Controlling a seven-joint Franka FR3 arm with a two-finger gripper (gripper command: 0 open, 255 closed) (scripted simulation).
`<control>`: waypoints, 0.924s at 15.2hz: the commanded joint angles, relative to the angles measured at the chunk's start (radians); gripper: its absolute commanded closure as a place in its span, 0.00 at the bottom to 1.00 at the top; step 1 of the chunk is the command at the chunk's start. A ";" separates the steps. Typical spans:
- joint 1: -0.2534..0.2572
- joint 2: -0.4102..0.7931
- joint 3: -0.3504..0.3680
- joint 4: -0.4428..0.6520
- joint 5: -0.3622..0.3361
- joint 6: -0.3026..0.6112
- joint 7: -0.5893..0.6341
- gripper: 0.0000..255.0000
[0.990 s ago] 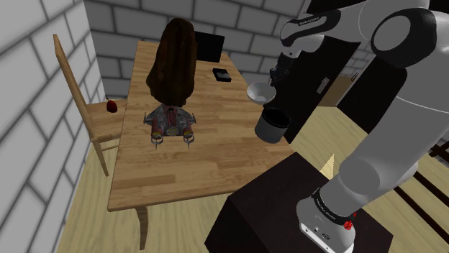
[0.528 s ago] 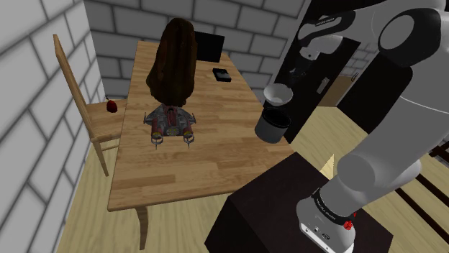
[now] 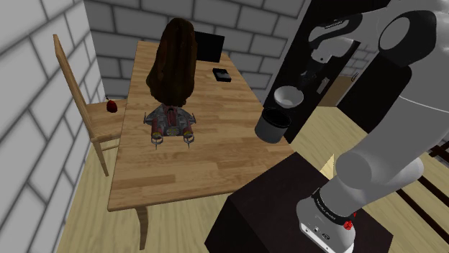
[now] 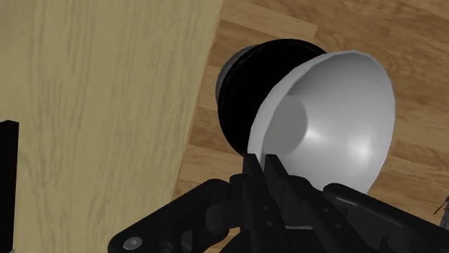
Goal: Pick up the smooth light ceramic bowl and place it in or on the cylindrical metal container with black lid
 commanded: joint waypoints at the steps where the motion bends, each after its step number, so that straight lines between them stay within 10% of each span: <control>1: -0.002 0.011 0.001 -0.012 0.005 0.023 -0.007 1.00; 14: -0.010 0.092 0.013 -0.087 0.046 0.173 -0.040 1.00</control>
